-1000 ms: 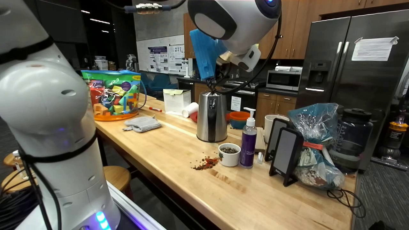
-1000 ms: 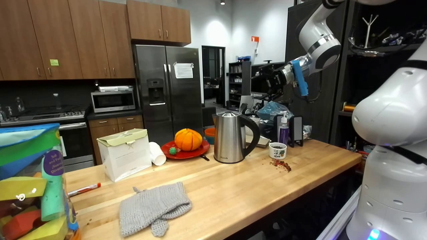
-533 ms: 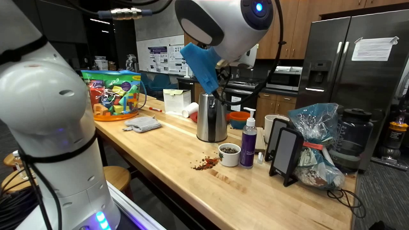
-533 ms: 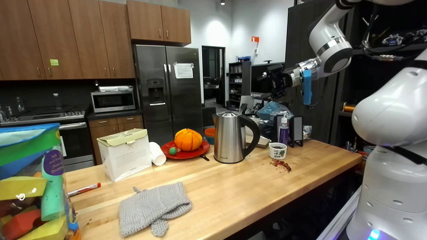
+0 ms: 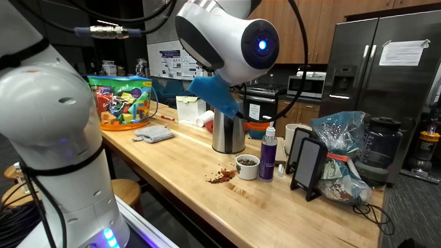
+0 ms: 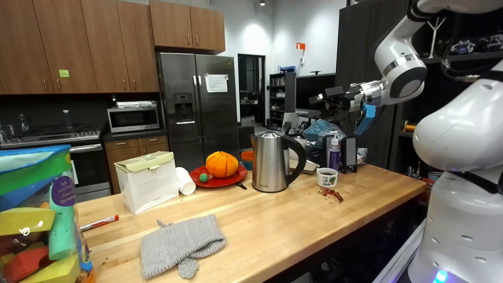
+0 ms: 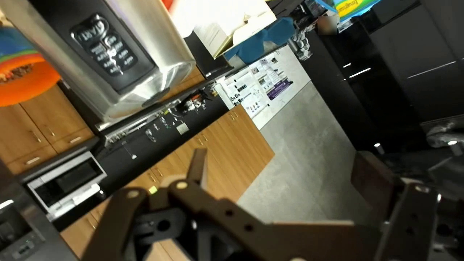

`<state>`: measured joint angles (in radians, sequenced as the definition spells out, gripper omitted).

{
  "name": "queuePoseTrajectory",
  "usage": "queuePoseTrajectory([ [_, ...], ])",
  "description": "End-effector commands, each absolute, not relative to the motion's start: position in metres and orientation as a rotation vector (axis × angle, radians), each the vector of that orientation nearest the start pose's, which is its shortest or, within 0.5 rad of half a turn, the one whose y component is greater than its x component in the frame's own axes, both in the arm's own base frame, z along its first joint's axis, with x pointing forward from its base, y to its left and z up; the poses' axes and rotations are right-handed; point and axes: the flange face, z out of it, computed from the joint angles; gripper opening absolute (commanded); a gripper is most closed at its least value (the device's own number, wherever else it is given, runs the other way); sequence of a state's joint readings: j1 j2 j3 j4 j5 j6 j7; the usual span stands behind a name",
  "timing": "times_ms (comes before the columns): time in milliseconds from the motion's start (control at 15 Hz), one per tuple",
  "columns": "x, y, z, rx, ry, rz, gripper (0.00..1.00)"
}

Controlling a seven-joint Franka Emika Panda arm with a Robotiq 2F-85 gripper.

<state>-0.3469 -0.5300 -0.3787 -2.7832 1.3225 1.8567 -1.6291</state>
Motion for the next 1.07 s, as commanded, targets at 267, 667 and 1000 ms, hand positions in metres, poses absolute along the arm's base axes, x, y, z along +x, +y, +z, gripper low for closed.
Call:
queuePoseTrajectory([
  [267, 0.308, -0.18, 0.383, -1.637, -0.283, -1.648, 1.0],
  [667, 0.31, -0.171, 0.386, -1.706, -0.301, -1.549, 1.0],
  [1000, 0.304, -0.179, 0.397, -1.791, -0.438, -1.674, 1.0],
])
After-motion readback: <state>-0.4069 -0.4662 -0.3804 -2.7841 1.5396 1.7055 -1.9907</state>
